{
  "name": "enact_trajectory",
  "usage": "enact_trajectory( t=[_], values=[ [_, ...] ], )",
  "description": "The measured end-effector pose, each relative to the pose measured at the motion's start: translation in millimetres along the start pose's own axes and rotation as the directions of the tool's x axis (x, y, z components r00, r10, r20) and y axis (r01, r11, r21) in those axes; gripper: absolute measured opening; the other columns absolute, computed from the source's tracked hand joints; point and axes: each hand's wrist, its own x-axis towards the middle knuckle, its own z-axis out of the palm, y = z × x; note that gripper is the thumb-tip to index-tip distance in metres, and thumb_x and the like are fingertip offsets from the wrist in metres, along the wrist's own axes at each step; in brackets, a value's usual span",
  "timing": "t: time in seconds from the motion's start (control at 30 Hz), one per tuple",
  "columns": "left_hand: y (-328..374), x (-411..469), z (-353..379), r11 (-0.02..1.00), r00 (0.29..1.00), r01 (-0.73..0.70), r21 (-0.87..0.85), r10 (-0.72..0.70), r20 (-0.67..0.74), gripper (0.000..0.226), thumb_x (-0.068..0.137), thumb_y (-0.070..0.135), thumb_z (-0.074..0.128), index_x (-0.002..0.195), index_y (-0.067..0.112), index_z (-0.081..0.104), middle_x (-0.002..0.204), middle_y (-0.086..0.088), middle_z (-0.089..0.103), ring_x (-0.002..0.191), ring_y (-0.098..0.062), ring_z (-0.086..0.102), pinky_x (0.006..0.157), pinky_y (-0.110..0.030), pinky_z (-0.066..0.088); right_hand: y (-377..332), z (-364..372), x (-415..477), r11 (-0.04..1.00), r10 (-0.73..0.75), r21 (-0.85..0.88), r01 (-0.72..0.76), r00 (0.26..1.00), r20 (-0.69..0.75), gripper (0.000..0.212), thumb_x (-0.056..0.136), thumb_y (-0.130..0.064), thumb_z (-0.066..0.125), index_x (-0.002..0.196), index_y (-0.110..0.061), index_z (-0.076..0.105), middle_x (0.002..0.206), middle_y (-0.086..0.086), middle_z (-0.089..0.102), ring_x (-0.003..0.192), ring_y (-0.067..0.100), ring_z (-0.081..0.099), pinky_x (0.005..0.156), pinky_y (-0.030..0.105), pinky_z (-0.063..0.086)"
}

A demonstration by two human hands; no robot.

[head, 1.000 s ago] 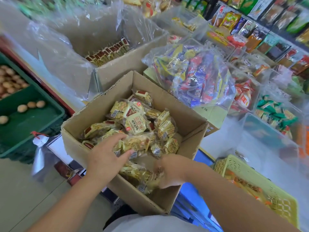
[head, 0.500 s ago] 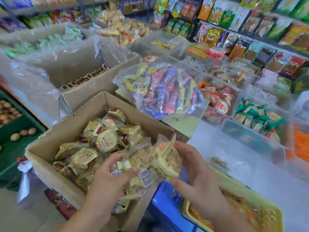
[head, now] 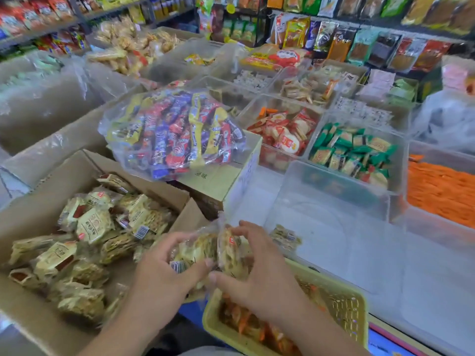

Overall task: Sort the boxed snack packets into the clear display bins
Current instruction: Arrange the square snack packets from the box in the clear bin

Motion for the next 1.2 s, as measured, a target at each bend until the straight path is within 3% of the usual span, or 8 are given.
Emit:
enact_trajectory(
  t=[0.17, 0.27, 0.37, 0.43, 0.6, 0.77, 1.0, 1.2],
  values=[
    [4, 13, 37, 0.996, 0.995, -0.021, 0.091, 0.013, 0.096, 0.045, 0.073, 0.022, 0.090, 0.090, 0.057, 0.068, 0.100, 0.024, 0.069, 0.090, 0.026, 0.055, 0.055, -0.004, 0.048, 42, -26, 8, 0.980, 0.110, 0.174, -0.094, 0.991, -0.080, 0.040, 0.083, -0.056, 0.054, 0.120, -0.042, 0.049, 0.101, -0.014, 0.068, 0.077, -0.001, 0.062, 0.073, 0.030, 0.053],
    [5, 27, 53, 0.993, 0.989, 0.047, 0.109, -0.061, 0.132, 0.043, 0.074, 0.035, 0.088, 0.096, 0.063, 0.064, 0.094, 0.050, 0.056, 0.081, 0.024, 0.056, 0.055, -0.014, 0.045, 71, -46, 18, 0.952, 0.150, 0.284, -0.114, 0.983, -0.109, 0.025, 0.092, -0.041, 0.059, 0.115, -0.051, 0.059, 0.104, -0.029, 0.067, 0.092, -0.008, 0.062, 0.075, 0.012, 0.045],
    [-5, 45, 63, 0.985, 0.984, 0.171, -0.022, -0.169, 0.060, 0.035, 0.075, 0.033, 0.088, 0.098, 0.052, 0.070, 0.095, 0.027, 0.070, 0.063, 0.000, 0.063, 0.056, -0.025, 0.047, 110, -68, 31, 0.945, 0.235, 0.274, -0.176, 0.952, -0.198, 0.040, 0.091, -0.027, 0.069, 0.097, -0.066, 0.062, 0.107, -0.032, 0.063, 0.103, -0.015, 0.053, 0.078, 0.000, 0.036],
    [-8, 54, 69, 0.953, 0.965, 0.262, -0.153, -0.255, 0.063, 0.035, 0.068, 0.032, 0.090, 0.096, 0.044, 0.073, 0.091, 0.008, 0.077, 0.054, -0.014, 0.060, 0.053, -0.026, 0.045, 141, -81, 41, 0.938, 0.312, 0.234, -0.255, 0.918, -0.247, 0.038, 0.088, -0.022, 0.071, 0.105, -0.056, 0.066, 0.106, -0.026, 0.062, 0.098, -0.011, 0.054, 0.075, 0.001, 0.037],
    [-15, 63, 81, 0.884, 0.933, 0.359, -0.299, -0.341, 0.113, 0.041, 0.057, 0.030, 0.088, 0.095, 0.036, 0.074, 0.075, -0.001, 0.077, 0.039, -0.011, 0.058, 0.036, -0.019, 0.044, 202, -96, 78, 0.935, 0.354, 0.089, -0.344, 0.877, -0.326, 0.031, 0.093, -0.021, 0.065, 0.121, -0.034, 0.070, 0.095, -0.019, 0.059, 0.082, 0.009, 0.052, 0.068, 0.023, 0.040],
    [-29, 64, 79, 0.871, 0.925, 0.380, -0.311, -0.358, 0.127, 0.057, 0.054, 0.041, 0.095, 0.107, 0.035, 0.073, 0.102, -0.012, 0.080, 0.080, -0.032, 0.077, 0.064, -0.041, 0.062, 240, -78, 109, 0.902, 0.407, -0.099, -0.420, 0.904, -0.131, 0.033, 0.094, -0.013, 0.058, 0.124, -0.022, 0.068, 0.116, 0.004, 0.066, 0.091, 0.020, 0.054, 0.075, 0.029, 0.039],
    [-36, 57, 77, 0.854, 0.923, 0.383, -0.353, -0.364, 0.121, 0.048, 0.056, 0.040, 0.089, 0.102, 0.034, 0.074, 0.104, -0.009, 0.080, 0.087, -0.031, 0.078, 0.063, -0.038, 0.062, 243, -66, 123, 0.850, 0.495, 0.068, -0.523, 0.835, 0.242, 0.030, 0.096, -0.021, 0.053, 0.123, -0.032, 0.060, 0.120, -0.004, 0.060, 0.097, 0.005, 0.054, 0.069, 0.024, 0.041],
    [-30, 54, 78, 0.826, 0.911, 0.412, -0.385, -0.369, 0.183, 0.046, 0.060, 0.038, 0.089, 0.103, 0.030, 0.076, 0.107, -0.011, 0.079, 0.091, -0.031, 0.078, 0.063, -0.034, 0.062, 236, -61, 126, 0.881, 0.472, -0.140, -0.453, 0.812, 0.344, 0.045, 0.100, -0.028, 0.047, 0.145, -0.028, 0.041, 0.137, 0.005, 0.054, 0.113, 0.024, 0.053, 0.087, 0.034, 0.040]
  ],
)
